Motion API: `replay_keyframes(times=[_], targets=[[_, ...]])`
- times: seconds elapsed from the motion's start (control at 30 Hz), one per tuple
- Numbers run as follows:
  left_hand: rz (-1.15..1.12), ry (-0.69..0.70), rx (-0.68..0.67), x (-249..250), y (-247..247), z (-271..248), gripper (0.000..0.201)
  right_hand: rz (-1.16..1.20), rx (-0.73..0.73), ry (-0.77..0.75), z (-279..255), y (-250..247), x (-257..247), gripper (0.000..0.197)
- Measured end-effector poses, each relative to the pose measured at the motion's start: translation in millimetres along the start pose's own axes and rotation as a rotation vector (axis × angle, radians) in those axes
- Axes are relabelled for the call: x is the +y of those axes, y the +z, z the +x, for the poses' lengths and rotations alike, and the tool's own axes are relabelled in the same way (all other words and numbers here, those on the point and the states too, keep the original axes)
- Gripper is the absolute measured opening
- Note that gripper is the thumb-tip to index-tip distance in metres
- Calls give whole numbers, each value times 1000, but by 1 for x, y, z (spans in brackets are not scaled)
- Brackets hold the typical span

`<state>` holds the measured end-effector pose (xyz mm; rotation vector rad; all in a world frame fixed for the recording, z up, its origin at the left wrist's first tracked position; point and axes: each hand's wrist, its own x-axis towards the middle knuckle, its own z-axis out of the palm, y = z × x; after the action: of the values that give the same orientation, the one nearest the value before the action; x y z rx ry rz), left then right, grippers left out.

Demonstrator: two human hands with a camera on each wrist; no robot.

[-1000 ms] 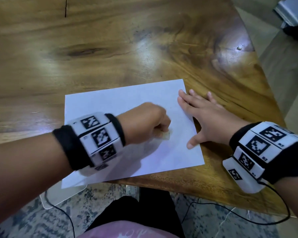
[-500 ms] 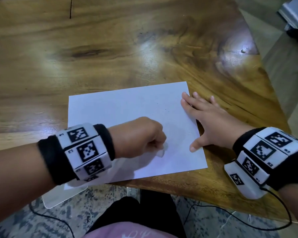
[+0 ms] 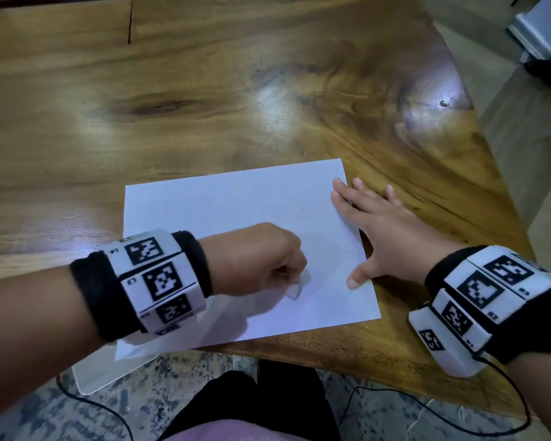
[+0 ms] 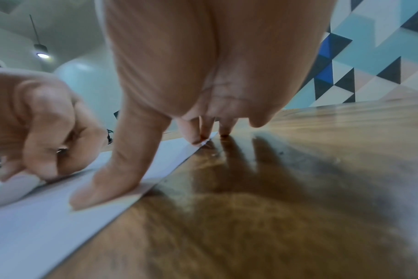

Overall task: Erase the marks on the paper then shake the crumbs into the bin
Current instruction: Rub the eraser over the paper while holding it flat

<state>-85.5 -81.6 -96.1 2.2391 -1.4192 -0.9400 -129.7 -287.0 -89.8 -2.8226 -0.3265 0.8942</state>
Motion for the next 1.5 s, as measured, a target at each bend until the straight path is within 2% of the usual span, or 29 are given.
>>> replay_keyframes(times=[0.13,0.2,0.3,0.43,0.5,0.6,0.67,0.7,0.8,0.83,0.87,0.93,1.03,1.1,1.2,1.27,1.37,1.4,1.5], targets=[[45,-65,189,11,-24,40,7,14,6,-8,1,0,0,127],[11,-81,216,17,-27,55,9,28,13,-9,1,0,0,127],[12,-15,124,14,-13,42,10,15,11,-6,0,0,1,127],[-24,18,-101,7,-3,14,11,9,11,-4,1,1,3,127],[7,12,-61,9,-11,24,10,15,11,-6,1,1,3,127],[5,-9,115,17,-22,52,10,35,24,-11,1,2,3,126],[-1,32,139,21,-19,58,7,46,25,-11,1,2,2,126],[7,43,89,20,-16,54,6,43,22,-10,1,2,3,126],[3,39,-175,14,-9,32,14,21,11,-5,1,3,4,127],[2,38,-208,13,-9,28,16,17,8,-5,1,3,4,127],[5,38,-185,13,-10,28,15,16,7,-5,1,3,4,128],[28,30,-53,17,-13,39,8,18,10,-9,2,2,3,128],[24,7,62,26,-15,54,13,31,23,-12,2,2,2,128],[26,52,38,24,-9,48,9,24,16,-12,1,2,2,128],[3,111,-125,15,-1,25,15,11,12,-7,1,2,3,127],[-20,98,-174,13,-2,20,16,7,9,-6,1,2,3,127],[-3,63,-55,17,-8,35,9,18,7,-12,2,3,3,128],[-5,48,-18,20,-9,42,12,23,10,-16,2,3,3,128],[-7,56,-8,28,-8,52,15,28,17,-20,1,3,3,128]])
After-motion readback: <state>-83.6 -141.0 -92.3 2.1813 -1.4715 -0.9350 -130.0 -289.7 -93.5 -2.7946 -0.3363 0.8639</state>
